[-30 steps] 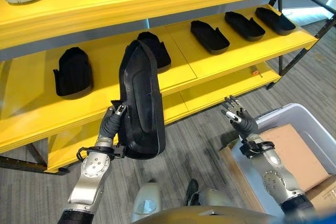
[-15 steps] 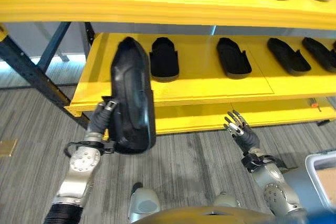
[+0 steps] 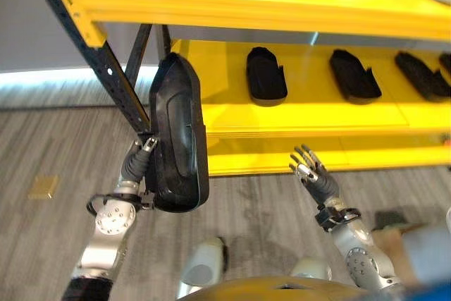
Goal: Move parts from the plastic box to the shelf.
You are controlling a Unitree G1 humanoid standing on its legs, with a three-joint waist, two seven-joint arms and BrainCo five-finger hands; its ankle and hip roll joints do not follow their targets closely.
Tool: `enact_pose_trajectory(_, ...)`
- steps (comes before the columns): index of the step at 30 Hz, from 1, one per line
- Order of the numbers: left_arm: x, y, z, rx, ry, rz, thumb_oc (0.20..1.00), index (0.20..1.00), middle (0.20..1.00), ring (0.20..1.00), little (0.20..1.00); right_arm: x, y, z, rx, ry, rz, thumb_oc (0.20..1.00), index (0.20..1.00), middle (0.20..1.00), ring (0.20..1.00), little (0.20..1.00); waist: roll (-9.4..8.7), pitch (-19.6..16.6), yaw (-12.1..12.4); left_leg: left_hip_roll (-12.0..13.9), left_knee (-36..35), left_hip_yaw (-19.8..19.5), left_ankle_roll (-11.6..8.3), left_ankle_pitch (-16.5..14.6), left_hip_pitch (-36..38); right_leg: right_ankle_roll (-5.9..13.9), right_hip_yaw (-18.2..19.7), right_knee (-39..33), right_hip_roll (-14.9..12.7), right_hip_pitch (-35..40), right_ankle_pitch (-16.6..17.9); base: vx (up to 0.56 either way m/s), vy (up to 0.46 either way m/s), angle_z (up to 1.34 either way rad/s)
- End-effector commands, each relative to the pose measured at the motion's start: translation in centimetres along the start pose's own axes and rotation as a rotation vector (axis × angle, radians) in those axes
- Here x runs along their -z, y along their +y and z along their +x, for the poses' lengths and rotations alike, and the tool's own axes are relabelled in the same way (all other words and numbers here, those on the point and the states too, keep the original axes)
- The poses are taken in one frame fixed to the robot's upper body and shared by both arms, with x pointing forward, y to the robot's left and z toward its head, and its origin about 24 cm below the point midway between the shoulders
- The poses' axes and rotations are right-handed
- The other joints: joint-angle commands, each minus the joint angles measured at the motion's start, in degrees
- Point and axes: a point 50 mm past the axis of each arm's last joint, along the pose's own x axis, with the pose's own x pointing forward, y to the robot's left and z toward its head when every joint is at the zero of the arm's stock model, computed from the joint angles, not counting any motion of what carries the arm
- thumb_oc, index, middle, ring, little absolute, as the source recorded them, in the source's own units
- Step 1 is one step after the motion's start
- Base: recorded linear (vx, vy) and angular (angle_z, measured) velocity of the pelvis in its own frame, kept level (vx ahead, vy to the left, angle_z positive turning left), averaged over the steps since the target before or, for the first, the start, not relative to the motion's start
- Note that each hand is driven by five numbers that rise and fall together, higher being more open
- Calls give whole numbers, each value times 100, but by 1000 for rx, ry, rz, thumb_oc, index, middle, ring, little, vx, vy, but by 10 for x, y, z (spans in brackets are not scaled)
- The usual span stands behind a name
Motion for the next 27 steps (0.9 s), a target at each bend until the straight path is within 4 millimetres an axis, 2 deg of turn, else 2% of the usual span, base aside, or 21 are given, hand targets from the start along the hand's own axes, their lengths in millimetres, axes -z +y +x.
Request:
enact_pose_trajectory(1,-54,3,9,-6,-276,-38,200,200,200,200,200,-39,-12,13,-17,-117,-99,1000,1000,1000,1000,1000,-23,-174,-143,51,-615,-316,-339,-91,599,7,-299,-1577,597,450,226,73,-7,27)
enact_pose_trajectory(2,-53,1,11,-2,-275,-48,200,200,200,200,200,-43,-11,15,-24,-129,-108,1000,1000,1000,1000,1000,-22,-160,-191,37,-631,-368,-350,-84,634,26,-82,-1671,717,364,238,161,-55,35)
enact_pose_trajectory(4,-51,-8,12,23,-267,-79,200,200,200,200,200,-47,-12,13,-15,-147,-120,1000,1000,1000,1000,1000,-126,-278,-192,19,-594,-310,-417,-186,673,35,164,-2110,835,776,250,304,-167,16)
enact_pose_trajectory(12,-51,-15,14,61,-265,-106,200,200,200,200,200,-53,-23,6,33,-161,-166,1000,1000,1000,1000,1000,-122,-430,-323,289,-509,-332,-608,-356,832,-86,99,-2059,937,966,-34,191,-134,11)
enact_pose_trajectory(14,-51,-16,14,59,-264,-119,200,200,200,200,200,-54,-26,5,45,-158,-179,1000,1000,1000,1000,1000,-114,-415,-340,333,-101,-333,-722,-300,727,-168,128,-2063,994,1019,-144,140,-132,10)
enact_pose_trajectory(16,-54,-17,15,62,-275,-138,200,200,200,200,200,-57,-28,6,46,-162,-197,1000,1000,1000,1000,1000,-122,-281,-281,302,852,-341,-882,-43,280,-272,141,-2117,1027,1121,-206,26,-95,0)
enact_pose_trajectory(18,-57,-17,15,62,-294,-141,200,200,200,200,200,-62,-28,7,38,-173,-225,1000,1000,1000,1000,1000,-162,-98,-163,193,1596,-509,-1005,229,-150,-331,120,-2152,1036,1212,-228,-19,-57,-1)
enact_pose_trajectory(19,-59,-17,16,60,-303,-142,200,200,200,200,200,-64,-27,7,37,-184,-230,1000,1000,1000,1000,1000,-184,-42,-156,318,1631,-503,-1002,284,-346,-322,75,-2134,1005,1217,-267,77,24,-20)
enact_pose_trajectory(20,-60,-15,15,55,-303,-139,200,200,200,200,200,-66,-28,7,47,-192,-234,1000,1000,1000,1000,1000,-258,-31,-157,843,1008,-439,-937,237,-342,-238,47,-2088,871,1240,-319,167,162,-7)
enact_pose_trajectory(21,-61,-13,14,41,-308,-129,200,200,200,200,200,-67,-29,7,63,-199,-240,1000,1000,1000,1000,1000,-256,-37,-133,1467,-19,-496,-982,560,-280,-96,123,-1943,739,1196,-365,188,261,3)
enact_pose_trajectory(23,-61,-14,14,36,-305,-130,200,200,200,200,200,-68,-32,6,80,-199,-241,1000,1000,1000,1000,1000,-145,-15,-130,1927,-654,-540,-1122,1103,-240,0,245,-1771,638,1146,-434,148,362,3)
enact_pose_trajectory(24,-56,-15,14,41,-290,-147,200,200,200,200,200,-58,-37,0,94,-156,-219,1000,1000,1000,1000,1000,4,-144,-140,1697,-599,-782,-1227,720,5,125,443,-1791,480,1213,-370,201,446,-34)
enact_pose_trajectory(25,-56,-17,13,52,-288,-155,200,200,200,200,200,-55,-41,-5,109,-151,-212,1000,1000,1000,1000,1000,47,-230,-239,1668,-686,-513,-1245,697,46,193,395,-1845,387,1287,-286,220,502,-56)
enact_pose_trajectory(27,-57,-18,13,82,-290,-136,200,200,200,200,200,-50,-44,-10,123,-130,-204,1000,1000,1000,1000,1000,42,-290,-242,1473,-678,-464,-1237,584,177,287,420,-1966,230,1382,-93,137,292,-14)
